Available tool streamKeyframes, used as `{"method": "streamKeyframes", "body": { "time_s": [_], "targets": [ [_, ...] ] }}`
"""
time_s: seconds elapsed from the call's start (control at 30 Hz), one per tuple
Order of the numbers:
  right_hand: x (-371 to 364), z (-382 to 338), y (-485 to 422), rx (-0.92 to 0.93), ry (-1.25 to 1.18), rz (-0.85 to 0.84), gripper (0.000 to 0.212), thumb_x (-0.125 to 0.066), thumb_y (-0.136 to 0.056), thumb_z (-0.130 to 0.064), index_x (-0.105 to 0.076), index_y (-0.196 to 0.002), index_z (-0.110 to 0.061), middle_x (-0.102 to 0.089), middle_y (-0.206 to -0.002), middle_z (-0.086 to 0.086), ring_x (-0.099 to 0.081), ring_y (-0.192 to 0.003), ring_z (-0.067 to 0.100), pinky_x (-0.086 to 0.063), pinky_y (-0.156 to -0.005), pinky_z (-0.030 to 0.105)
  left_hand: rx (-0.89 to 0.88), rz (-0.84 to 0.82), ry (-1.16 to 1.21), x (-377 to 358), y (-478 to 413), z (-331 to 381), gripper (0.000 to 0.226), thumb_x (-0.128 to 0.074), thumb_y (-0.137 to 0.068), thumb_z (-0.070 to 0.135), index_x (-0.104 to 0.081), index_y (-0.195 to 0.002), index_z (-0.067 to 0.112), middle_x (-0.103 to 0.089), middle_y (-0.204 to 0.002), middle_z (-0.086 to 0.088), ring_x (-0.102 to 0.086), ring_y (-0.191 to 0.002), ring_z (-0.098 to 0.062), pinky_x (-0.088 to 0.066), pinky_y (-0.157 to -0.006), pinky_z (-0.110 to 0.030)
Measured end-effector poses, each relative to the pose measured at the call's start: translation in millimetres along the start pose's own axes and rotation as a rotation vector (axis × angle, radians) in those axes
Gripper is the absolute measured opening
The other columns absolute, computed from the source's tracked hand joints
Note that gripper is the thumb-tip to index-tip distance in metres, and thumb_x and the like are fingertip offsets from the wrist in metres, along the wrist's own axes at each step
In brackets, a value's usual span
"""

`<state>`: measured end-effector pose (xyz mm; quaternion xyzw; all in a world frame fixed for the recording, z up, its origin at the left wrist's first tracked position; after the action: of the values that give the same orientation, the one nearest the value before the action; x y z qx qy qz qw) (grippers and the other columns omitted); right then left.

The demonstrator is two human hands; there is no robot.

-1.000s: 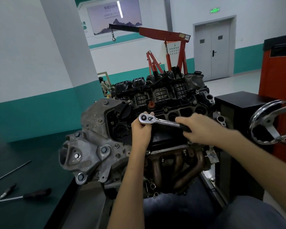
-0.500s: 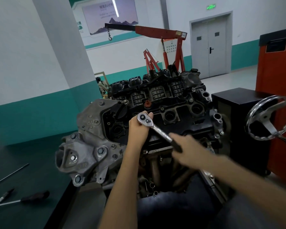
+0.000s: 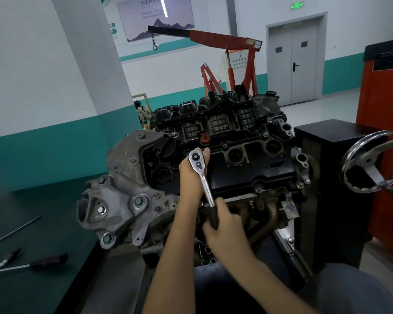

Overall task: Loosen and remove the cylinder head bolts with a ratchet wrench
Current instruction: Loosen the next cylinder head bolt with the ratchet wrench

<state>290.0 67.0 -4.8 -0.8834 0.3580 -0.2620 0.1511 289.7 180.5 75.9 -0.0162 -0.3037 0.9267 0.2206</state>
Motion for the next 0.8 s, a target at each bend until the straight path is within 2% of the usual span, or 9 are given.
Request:
{"method": "streamKeyframes", "body": {
  "time_s": [0.1,0.17,0.33,0.4,0.5,0.57,0.63,0.73,0.8],
  "targets": [
    [-11,-5,0,-0.033,-0.051,-0.033,0.025,-0.054,-0.083,-0.007,-0.046,-0.105,-0.014,-0.053,-0.068,0.004,-0.053,-0.055,0.011,-0.042,-0.05,0.017,-0.019,-0.018,-0.046,3,-2,0,0.047,-0.057,-0.097,0.016,-0.024,-0.064,0.018,-0.021,-0.06,0.007,-0.02,-0.055,-0.007,-0.023,-0.054,-0.023],
    [15,1,-11,0.001,0.043,-0.129,0.028,-0.055,-0.082,-0.006,-0.046,-0.105,-0.019,-0.048,-0.066,0.001,-0.047,-0.052,0.008,-0.037,-0.046,0.01,0.03,-0.055,-0.013,5,-4,-3,0.05,-0.059,-0.096,0.018,-0.026,-0.059,0.026,-0.023,-0.055,0.011,-0.022,-0.055,-0.007,-0.024,-0.054,-0.023],
    [121,2,-75,0.259,0.586,-0.362,0.025,-0.059,-0.084,-0.011,-0.049,-0.097,-0.03,-0.047,-0.067,-0.007,-0.05,-0.05,0.006,-0.034,-0.044,0.011,0.034,-0.143,-0.024,10,-9,-5,0.046,-0.059,-0.094,0.015,-0.05,-0.051,0.029,-0.049,-0.053,0.017,-0.046,-0.058,0.003,-0.037,-0.059,-0.009],
    [144,-15,-107,0.411,0.874,-0.406,0.027,-0.059,-0.087,-0.016,-0.049,-0.108,-0.03,-0.045,-0.064,-0.011,-0.049,-0.052,0.003,-0.035,-0.048,0.014,0.042,-0.138,-0.015,12,-11,-4,0.048,-0.057,-0.092,0.006,-0.062,-0.054,0.034,-0.059,-0.058,0.019,-0.056,-0.065,0.007,-0.041,-0.064,-0.007],
    [144,-28,-124,0.53,1.038,-0.363,0.035,-0.056,-0.089,-0.02,-0.046,-0.121,-0.028,-0.04,-0.066,-0.014,-0.047,-0.057,0.01,-0.038,-0.055,0.023,0.033,-0.112,-0.004,14,-7,-5,0.039,-0.056,-0.093,0.01,-0.049,-0.057,0.021,-0.045,-0.057,0.013,-0.042,-0.059,-0.003,-0.037,-0.062,-0.019],
    [134,-16,-107,0.472,0.959,-0.31,0.026,-0.056,-0.087,-0.02,-0.046,-0.11,-0.028,-0.041,-0.064,-0.014,-0.048,-0.054,0.007,-0.036,-0.049,0.019,0.023,-0.078,0.052,12,-1,-8,0.038,-0.057,-0.096,0.016,-0.037,-0.063,0.013,-0.037,-0.061,0.007,-0.036,-0.063,-0.007,-0.034,-0.063,-0.024],
    [112,2,-73,0.332,0.735,-0.259,0.023,-0.058,-0.085,-0.019,-0.042,-0.098,-0.028,-0.046,-0.063,-0.01,-0.051,-0.053,0.009,-0.039,-0.046,0.022,0.016,-0.044,0.092,6,2,-8,0.043,-0.058,-0.097,0.016,-0.033,-0.062,0.019,-0.034,-0.058,0.014,-0.033,-0.058,-0.004,-0.032,-0.058,-0.019],
    [52,9,-22,0.103,0.29,-0.149,0.025,-0.057,-0.083,-0.015,-0.043,-0.103,-0.023,-0.05,-0.065,-0.002,-0.053,-0.057,0.018,-0.046,-0.054,0.033,0.022,-0.007,0.081,1,2,-4,0.048,-0.058,-0.096,0.015,-0.027,-0.061,0.023,-0.026,-0.057,0.013,-0.025,-0.056,-0.006,-0.027,-0.055,-0.022],
    [7,1,-6,0.03,0.133,-0.099,0.03,-0.054,-0.084,-0.012,-0.042,-0.111,-0.016,-0.056,-0.073,0.005,-0.059,-0.067,0.025,-0.05,-0.061,0.035,0.005,0.005,0.023,2,1,-4,0.046,-0.058,-0.097,0.017,-0.026,-0.064,0.021,-0.023,-0.06,0.007,-0.022,-0.058,-0.009,-0.025,-0.056,-0.026]
  ]
}}
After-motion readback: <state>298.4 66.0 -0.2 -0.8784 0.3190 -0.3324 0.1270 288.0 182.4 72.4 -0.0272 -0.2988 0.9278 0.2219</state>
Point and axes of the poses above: each hand's wrist, its own y-axis away from the middle knuckle, its own x-axis out of the back of the hand, z = x × y, the point moved 1 cm from there along -y, towards the middle knuckle
